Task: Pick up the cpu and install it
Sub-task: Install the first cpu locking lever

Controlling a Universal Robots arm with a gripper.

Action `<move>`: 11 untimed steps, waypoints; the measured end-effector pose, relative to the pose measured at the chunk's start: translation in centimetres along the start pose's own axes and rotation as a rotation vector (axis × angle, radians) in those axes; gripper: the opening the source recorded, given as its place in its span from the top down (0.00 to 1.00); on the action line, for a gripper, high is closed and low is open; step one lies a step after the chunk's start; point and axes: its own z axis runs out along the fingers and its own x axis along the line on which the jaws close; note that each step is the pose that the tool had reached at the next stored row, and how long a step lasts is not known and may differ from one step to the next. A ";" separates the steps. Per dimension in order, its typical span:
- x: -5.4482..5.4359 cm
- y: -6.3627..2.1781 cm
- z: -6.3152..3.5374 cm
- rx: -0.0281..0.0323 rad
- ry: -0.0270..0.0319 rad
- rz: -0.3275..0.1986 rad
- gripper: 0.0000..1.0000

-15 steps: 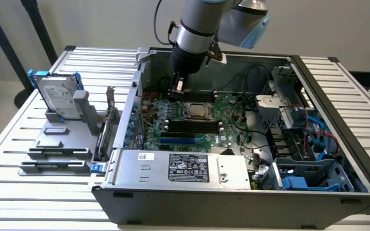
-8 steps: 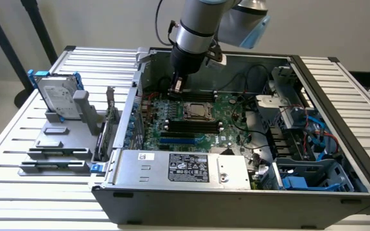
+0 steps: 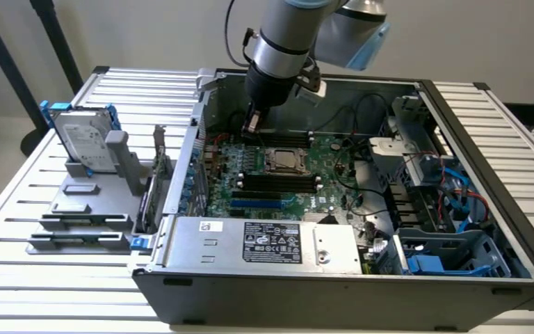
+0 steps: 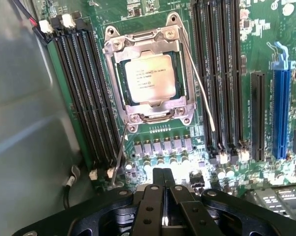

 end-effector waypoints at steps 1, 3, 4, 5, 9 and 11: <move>0.0 -0.01 0.00 0.0024 0.0041 0.008 0.89; 0.0 -0.04 0.00 0.0038 0.0122 0.029 0.89; 0.0 -0.05 0.01 0.0038 0.0167 0.041 0.89; 0.0 -0.05 0.01 0.0048 0.0220 0.050 0.89; -0.1 -0.21 -0.11 0.0174 0.0513 0.070 0.89; -0.2 -0.32 -0.19 0.0241 0.0669 0.075 0.89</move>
